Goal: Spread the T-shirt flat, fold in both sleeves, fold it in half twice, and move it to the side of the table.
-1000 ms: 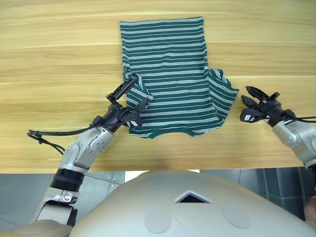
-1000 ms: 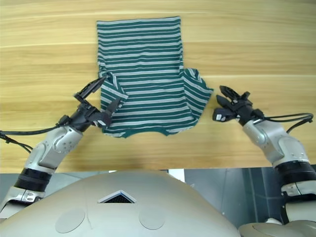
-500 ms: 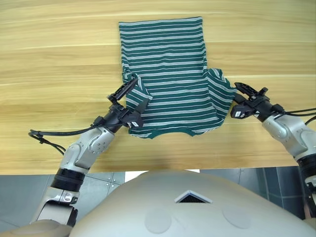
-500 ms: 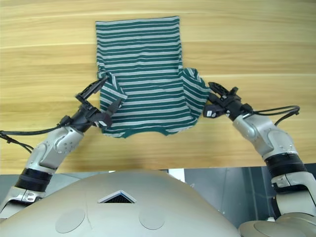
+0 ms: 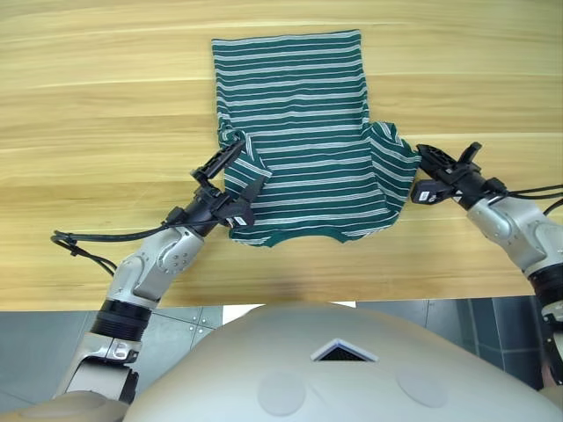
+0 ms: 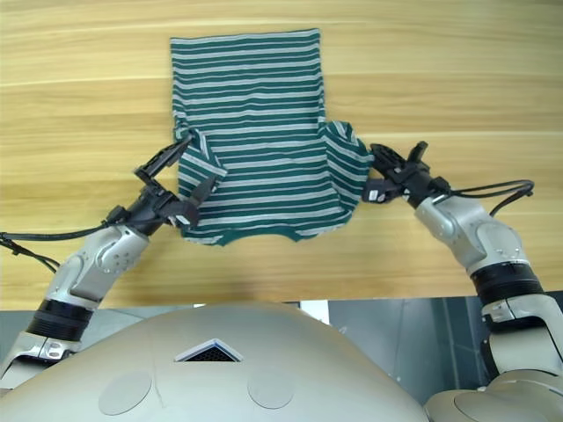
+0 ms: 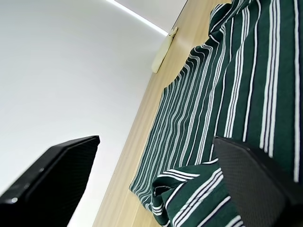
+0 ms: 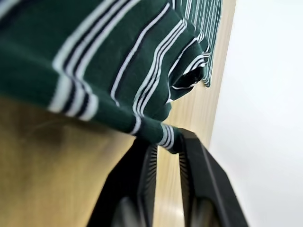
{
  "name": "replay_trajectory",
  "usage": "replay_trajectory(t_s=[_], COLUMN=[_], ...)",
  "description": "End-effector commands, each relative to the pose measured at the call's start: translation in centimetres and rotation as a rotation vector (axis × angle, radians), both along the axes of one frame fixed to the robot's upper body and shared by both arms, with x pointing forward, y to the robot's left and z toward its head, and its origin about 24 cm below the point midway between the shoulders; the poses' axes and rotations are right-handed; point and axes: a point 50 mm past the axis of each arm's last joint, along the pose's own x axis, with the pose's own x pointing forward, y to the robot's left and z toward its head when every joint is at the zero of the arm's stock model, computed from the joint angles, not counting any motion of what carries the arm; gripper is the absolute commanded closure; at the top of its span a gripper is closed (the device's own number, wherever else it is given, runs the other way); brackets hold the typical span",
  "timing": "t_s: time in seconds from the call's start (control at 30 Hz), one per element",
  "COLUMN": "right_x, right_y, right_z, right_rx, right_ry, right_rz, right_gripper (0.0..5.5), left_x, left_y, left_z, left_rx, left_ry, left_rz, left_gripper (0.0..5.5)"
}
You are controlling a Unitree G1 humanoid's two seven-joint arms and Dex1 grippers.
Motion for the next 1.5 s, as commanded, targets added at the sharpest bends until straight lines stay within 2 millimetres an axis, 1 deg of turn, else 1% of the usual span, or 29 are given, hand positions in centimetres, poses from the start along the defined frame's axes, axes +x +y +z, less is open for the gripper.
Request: replay_trajectory(t_s=[0.03,0.13,0.23,0.37,0.43,0.53,0.7,0.9,0.97,1.07,1.23,1.33,1.5], right_x=[-3.3,-3.5,-3.4,-2.2,-1.6,-0.8,0.1,0.3,0.2,-0.1,-0.5,-0.7,-1.2], right_y=[-0.2,-0.2,0.0,2.1,2.7,3.0,3.6,4.7,5.1,5.8,6.6,7.0,7.5], right_z=[-3.4,-3.5,-3.3,-1.5,-0.5,0.3,0.9,1.0,1.4,2.1,3.0,2.8,1.6], right_rx=[-0.064,-0.065,-0.043,0.168,0.247,0.305,0.351,0.387,0.424,0.530,0.600,0.593,0.544], right_ry=[0.207,0.213,0.194,0.057,-0.004,-0.073,-0.145,-0.160,-0.164,-0.134,-0.094,-0.067,0.007], right_rz=[0.008,0.006,0.003,0.001,-0.010,-0.041,-0.071,-0.048,-0.034,-0.011,0.034,0.054,0.086], right_gripper=[5.24,5.49,5.49,5.49,5.49,5.49,5.49,5.49,5.49,5.49,5.49,5.49,5.49], left_x=[0.0,0.1,0.2,0.3,0.3,0.4,0.5,0.7,0.7,0.8,0.9,1.0,0.9], left_y=[0.0,-0.1,-0.1,0.1,0.1,0.2,0.2,0.1,0.1,0.0,0.1,0.0,-0.2], left_z=[0.1,0.1,0.1,-0.1,-0.2,-0.3,-0.4,-0.5,-0.5,-0.5,-0.7,-0.7,-0.9], left_rx=[0.023,0.022,0.022,0.017,0.011,0.005,0.003,-0.002,-0.003,-0.002,0.002,0.003,0.007], left_ry=[0.006,0.004,0.002,0.000,-0.001,-0.002,0.001,-0.001,-0.001,-0.002,0.000,0.001,0.009], left_rz=[-0.010,-0.012,-0.011,0.003,0.008,0.012,0.016,0.015,0.015,0.014,0.016,0.015,0.004], left_gripper=[1.02,1.02,1.02,1.02,1.02,1.02,1.02,1.02,1.02,1.02,1.02,1.02,1.02])
